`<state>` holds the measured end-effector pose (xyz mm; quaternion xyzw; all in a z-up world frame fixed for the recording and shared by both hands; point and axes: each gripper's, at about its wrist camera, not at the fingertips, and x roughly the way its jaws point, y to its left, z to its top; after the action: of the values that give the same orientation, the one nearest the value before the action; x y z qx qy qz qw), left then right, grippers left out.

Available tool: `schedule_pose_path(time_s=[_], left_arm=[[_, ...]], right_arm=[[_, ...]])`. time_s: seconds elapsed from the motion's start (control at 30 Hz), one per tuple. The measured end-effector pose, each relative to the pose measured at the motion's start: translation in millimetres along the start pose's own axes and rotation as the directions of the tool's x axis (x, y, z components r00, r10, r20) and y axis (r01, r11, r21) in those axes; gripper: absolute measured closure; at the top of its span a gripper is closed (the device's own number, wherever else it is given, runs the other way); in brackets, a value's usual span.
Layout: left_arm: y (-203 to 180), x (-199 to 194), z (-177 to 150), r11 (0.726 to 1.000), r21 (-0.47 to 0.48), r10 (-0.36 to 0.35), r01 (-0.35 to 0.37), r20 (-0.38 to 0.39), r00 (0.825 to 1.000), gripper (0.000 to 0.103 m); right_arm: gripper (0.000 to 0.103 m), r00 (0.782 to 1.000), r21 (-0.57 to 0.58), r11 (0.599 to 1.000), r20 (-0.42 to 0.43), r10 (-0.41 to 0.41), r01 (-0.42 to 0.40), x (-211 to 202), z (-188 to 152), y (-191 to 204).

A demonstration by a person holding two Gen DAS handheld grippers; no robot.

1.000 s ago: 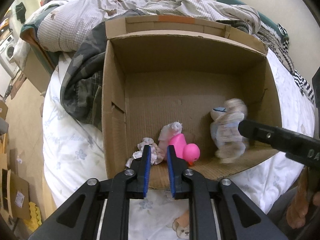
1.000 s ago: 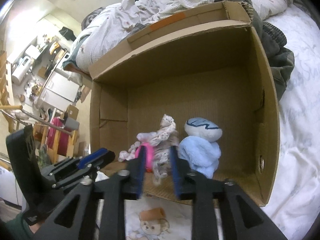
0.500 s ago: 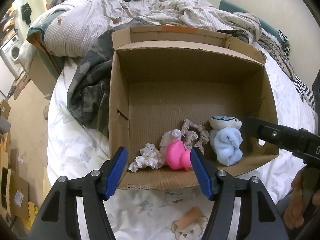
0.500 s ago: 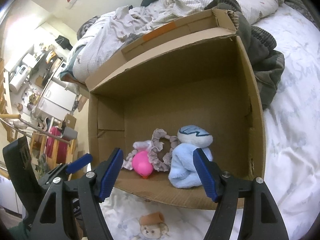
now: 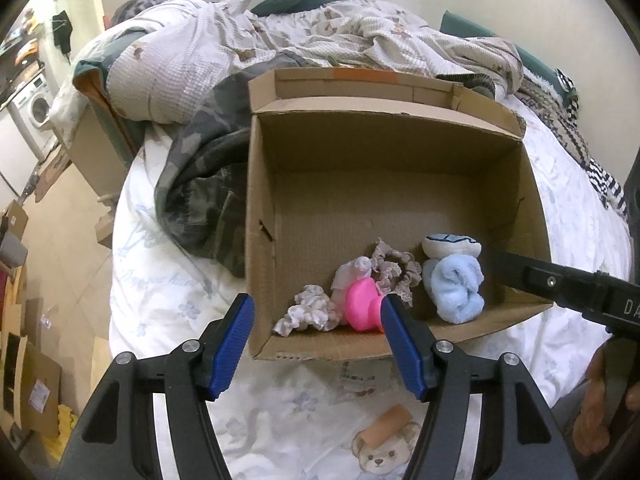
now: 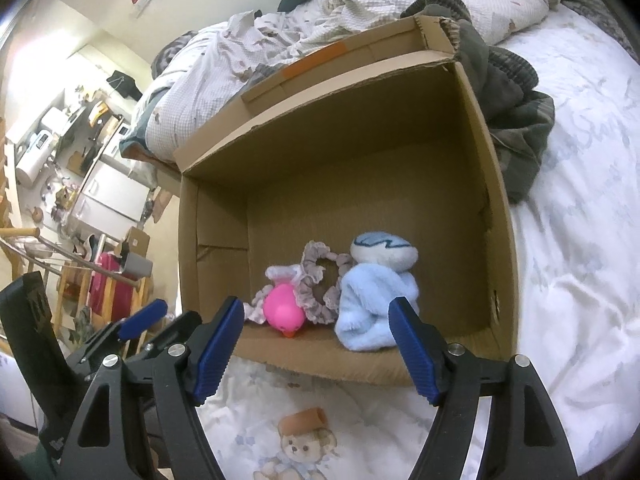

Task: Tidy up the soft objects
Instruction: 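Withdraw both tools from the box toward the remaining items on the bed, then grasp the tan cylinder with the right tool while the left tool grasps the plastic bag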

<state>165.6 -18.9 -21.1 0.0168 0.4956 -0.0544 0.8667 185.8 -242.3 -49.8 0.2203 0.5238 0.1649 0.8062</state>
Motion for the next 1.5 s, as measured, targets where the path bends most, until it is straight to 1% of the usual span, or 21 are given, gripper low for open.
schedule_pose_path(time_s=[0.2,0.3,0.43,0.53,0.6,0.73,0.8,0.87,1.0,1.03,1.13,1.2,1.23,1.3,1.37,1.43,1.47,1.5], left_arm=[[11,-16,-5,1.000,-0.029,0.001,-0.001,0.019,1.000,0.040],[18,-25,-10,0.999,-0.028,0.018,-0.017,0.037,0.999,0.040],[29,-31,-19,0.998,-0.045,0.034,-0.032,0.033,0.999,0.040],[37,-34,-27,0.998,-0.060,0.032,-0.030,0.025,0.999,0.040],[41,-35,-33,0.997,-0.065,0.053,-0.051,0.016,0.998,0.040],[48,-35,-45,0.994,-0.097,0.057,-0.058,-0.011,0.998,0.040],[51,-36,-50,0.992,-0.115,0.052,-0.054,-0.020,0.998,0.040],[53,-37,-54,0.991,-0.124,0.054,-0.057,-0.030,0.998,0.040],[58,-36,-58,0.985,-0.163,0.055,-0.062,-0.047,0.997,0.040],[59,-36,-59,0.983,-0.170,0.057,-0.064,-0.048,0.997,0.040],[61,-35,-62,0.981,-0.179,0.062,-0.072,-0.061,0.996,0.040],[63,-33,-64,0.979,-0.187,0.065,-0.077,-0.069,0.996,0.040],[64,-32,-65,0.978,-0.193,0.068,-0.080,-0.072,0.995,0.040],[66,-29,-65,0.975,-0.207,0.068,-0.084,-0.082,0.994,0.040],[66,-26,-64,0.972,-0.219,0.062,-0.081,-0.091,0.994,0.040],[66,-21,-63,0.971,-0.227,0.050,-0.072,-0.104,0.993,0.040],[66,-19,-63,0.971,-0.231,0.044,-0.068,-0.107,0.993,0.040],[66,-17,-63,0.970,-0.236,0.039,-0.064,-0.110,0.993,0.040]], right_arm=[[0.024,1.000,-0.004,1.000,-0.002,-0.007,0.007,-8,-11,2],[0.024,1.000,-0.008,1.000,0.002,0.000,0.000,-14,-16,3],[0.024,1.000,0.012,1.000,-0.008,0.010,-0.010,-16,-26,1],[0.024,1.000,0.016,1.000,-0.024,0.019,-0.019,-15,-36,2],[0.024,0.999,0.010,1.000,-0.037,0.022,-0.022,-13,-45,4],[0.024,0.994,-0.006,1.000,-0.105,0.026,-0.027,1,-60,8],[0.024,0.989,-0.026,0.999,-0.149,0.015,-0.019,13,-66,11],[0.024,0.977,-0.047,0.999,-0.214,0.007,-0.017,28,-72,16],[0.024,0.953,-0.101,0.995,-0.300,-0.028,-0.003,58,-87,29],[0.024,0.946,-0.123,0.992,-0.320,-0.045,0.005,67,-90,33],[0.024,0.923,-0.230,0.972,-0.359,-0.135,0.053,94,-100,46],[0.024,0.909,-0.286,0.957,-0.381,-0.169,0.058,109,-106,51],[0.027,0.908,-0.302,0.952,-0.381,-0.175,0.056,113,-108,54],[0.054,0.905,-0.328,0.944,-0.387,-0.177,0.045,117,-113,58],[0.065,0.900,-0.359,0.933,-0.393,-0.188,0.038,119,-117,62],[0.081,0.903,-0.383,0.923,-0.387,-0.189,0.029,116,-120,65],[0.091,0.903,-0.385,0.923,-0.390,-0.183,0.021,115,-121,65],[0.092,0.905,-0.386,0.922,-0.385,-0.178,0.017,112,-121,66]])
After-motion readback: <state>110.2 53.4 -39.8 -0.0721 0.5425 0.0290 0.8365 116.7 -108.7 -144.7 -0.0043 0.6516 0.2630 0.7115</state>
